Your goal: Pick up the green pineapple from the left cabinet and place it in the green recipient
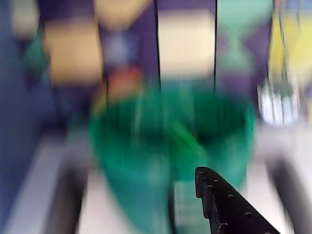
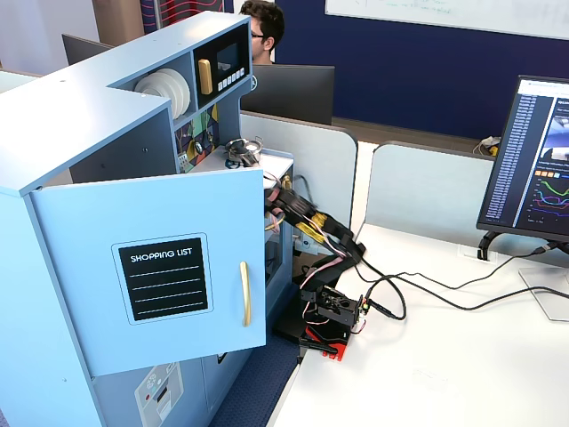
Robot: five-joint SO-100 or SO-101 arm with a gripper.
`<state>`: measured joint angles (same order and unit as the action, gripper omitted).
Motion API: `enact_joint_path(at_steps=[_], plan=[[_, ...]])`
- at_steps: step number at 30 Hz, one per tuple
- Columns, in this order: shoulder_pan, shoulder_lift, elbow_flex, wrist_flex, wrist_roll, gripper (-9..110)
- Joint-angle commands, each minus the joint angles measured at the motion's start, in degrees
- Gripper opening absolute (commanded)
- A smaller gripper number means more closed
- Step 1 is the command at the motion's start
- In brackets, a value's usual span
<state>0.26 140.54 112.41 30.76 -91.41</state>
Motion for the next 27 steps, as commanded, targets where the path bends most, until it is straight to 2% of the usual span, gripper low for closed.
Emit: enact_joint_path(at_steps=[1, 6, 11, 21, 24, 25, 27], plan=[[0.35, 23.12, 21.62, 5.1, -1.23, 54], [0.88, 39.2, 45.26, 14.68, -0.44, 52], [0.26, 41.48, 56.25, 21.62, 1.23, 46], [-0.79, 41.48, 59.33, 48.69, 1.85, 11], [-1.32, 41.48, 59.33, 56.43, -0.09, 6], [-1.49, 41.48, 59.33, 57.04, 4.22, 5], [-1.32, 41.48, 59.33, 56.95, 5.36, 2]])
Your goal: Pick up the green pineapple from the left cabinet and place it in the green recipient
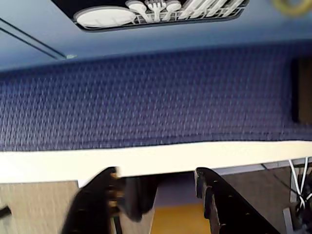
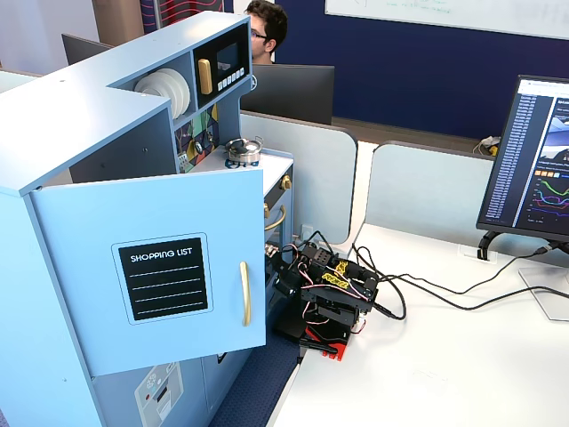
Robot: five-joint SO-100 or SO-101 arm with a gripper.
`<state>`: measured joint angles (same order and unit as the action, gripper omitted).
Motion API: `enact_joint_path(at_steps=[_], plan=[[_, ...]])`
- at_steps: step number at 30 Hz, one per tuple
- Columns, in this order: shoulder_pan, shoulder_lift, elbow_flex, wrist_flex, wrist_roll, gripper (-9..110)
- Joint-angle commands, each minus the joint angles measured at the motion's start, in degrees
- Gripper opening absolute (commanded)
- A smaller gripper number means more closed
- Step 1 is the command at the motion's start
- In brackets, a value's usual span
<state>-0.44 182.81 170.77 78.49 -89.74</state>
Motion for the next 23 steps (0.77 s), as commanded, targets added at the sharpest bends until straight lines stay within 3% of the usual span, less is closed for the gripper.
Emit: enact_joint_path(at_steps=[1, 23], plan=[[-0.26, -0.79, 0.97, 9.14, 4.39, 2], [-0.44, -0.7, 0.97, 9.23, 3.08, 3]])
